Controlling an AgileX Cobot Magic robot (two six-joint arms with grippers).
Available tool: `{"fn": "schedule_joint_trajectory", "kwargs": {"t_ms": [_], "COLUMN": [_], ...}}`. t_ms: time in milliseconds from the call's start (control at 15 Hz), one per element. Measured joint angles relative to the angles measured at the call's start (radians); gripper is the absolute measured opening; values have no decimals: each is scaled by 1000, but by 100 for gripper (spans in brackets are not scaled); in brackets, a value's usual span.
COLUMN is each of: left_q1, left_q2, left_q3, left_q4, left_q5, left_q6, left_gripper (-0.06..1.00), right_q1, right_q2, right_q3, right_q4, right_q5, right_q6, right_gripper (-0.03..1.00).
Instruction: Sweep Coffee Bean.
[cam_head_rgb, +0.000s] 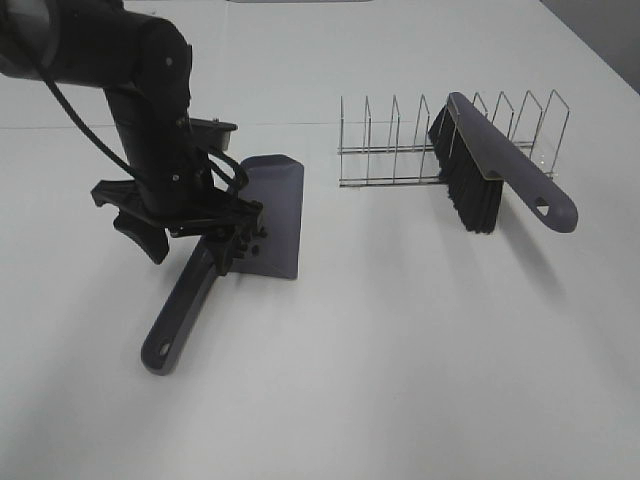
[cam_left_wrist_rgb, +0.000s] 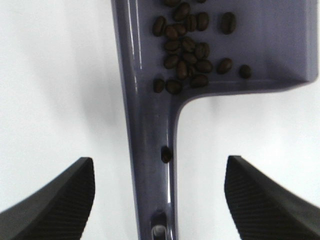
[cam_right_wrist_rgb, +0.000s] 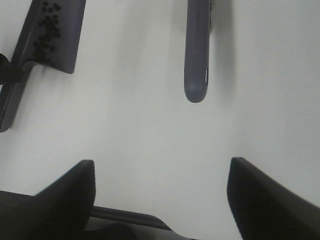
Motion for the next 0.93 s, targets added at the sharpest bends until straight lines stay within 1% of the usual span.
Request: {"fn": "schedule_joint_trajectory", "kwargs": {"t_ms": [67, 133, 200, 267, 333, 467, 533, 600, 667, 800, 933], "left_q1": [8, 31, 76, 138, 255, 384, 429, 462, 476, 477, 477], "left_q2": [-32, -67, -97, -132, -188, -267, -302, -341, -385, -475, -637], "left_q3": [-2, -7, -12, -13, -13, -13, -13, -9, 21, 106, 255], "left_q4": [-6, -30, -57, -85, -96, -93, -93, -87, -77, -45, -20], "left_q5": [23, 47, 66, 73, 78, 85, 101, 126, 136, 141, 138], "left_q6": [14, 38, 67, 93, 135, 203, 228, 244, 263, 267, 267], "left_gripper": [66, 67, 67, 67, 67, 67, 67, 67, 67, 67, 67], "right_q1": [0, 0, 0, 0, 0, 0, 0, 0, 0, 0, 0], "right_q2": [0, 0, 0, 0, 0, 0, 0, 0, -1, -16, -69], "right_q3": [0, 0, 0, 0, 0, 0, 0, 0, 0, 18, 66], "right_q4": [2, 2, 2, 2, 2, 2, 2, 3, 6, 15, 24], "right_q5": [0, 0, 0, 0, 0, 0, 0, 0, 0, -1, -1], "right_q6": [0, 0, 0, 0, 0, 0, 0, 0, 0, 0, 0], "right_gripper": [65, 65, 65, 65, 65, 65, 65, 65, 65, 65, 65]}}
